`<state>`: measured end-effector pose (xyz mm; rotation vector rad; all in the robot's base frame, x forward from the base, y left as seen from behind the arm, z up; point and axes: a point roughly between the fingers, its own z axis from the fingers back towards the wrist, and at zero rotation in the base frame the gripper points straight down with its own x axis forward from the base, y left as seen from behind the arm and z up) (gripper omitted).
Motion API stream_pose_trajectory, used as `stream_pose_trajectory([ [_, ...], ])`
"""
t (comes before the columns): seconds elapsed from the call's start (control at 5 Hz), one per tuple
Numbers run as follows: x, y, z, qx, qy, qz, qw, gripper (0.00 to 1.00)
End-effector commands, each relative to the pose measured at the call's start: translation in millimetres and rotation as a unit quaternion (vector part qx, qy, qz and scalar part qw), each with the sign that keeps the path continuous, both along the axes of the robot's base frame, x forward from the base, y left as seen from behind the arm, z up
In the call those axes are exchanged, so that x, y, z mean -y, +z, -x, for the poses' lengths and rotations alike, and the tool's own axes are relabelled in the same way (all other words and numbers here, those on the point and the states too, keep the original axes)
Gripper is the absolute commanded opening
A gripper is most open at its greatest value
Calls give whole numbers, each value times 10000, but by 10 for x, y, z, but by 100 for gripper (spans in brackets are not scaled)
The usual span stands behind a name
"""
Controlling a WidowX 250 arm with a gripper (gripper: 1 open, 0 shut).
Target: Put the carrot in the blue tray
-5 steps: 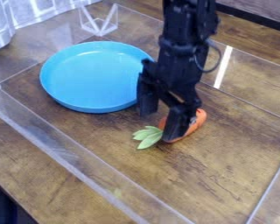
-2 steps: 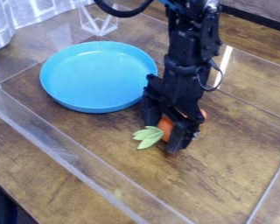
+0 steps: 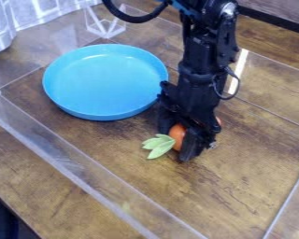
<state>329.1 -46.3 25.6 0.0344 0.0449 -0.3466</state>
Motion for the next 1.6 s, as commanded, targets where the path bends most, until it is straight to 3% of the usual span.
stream_pose_trajectory([
  [0.0,108,164,-116,328,-148,59,9993,0],
  [0.6,155,222,-172,457,-222,105,9987,0],
  [1.4,163,249,-201,464,-272,158,9984,0],
])
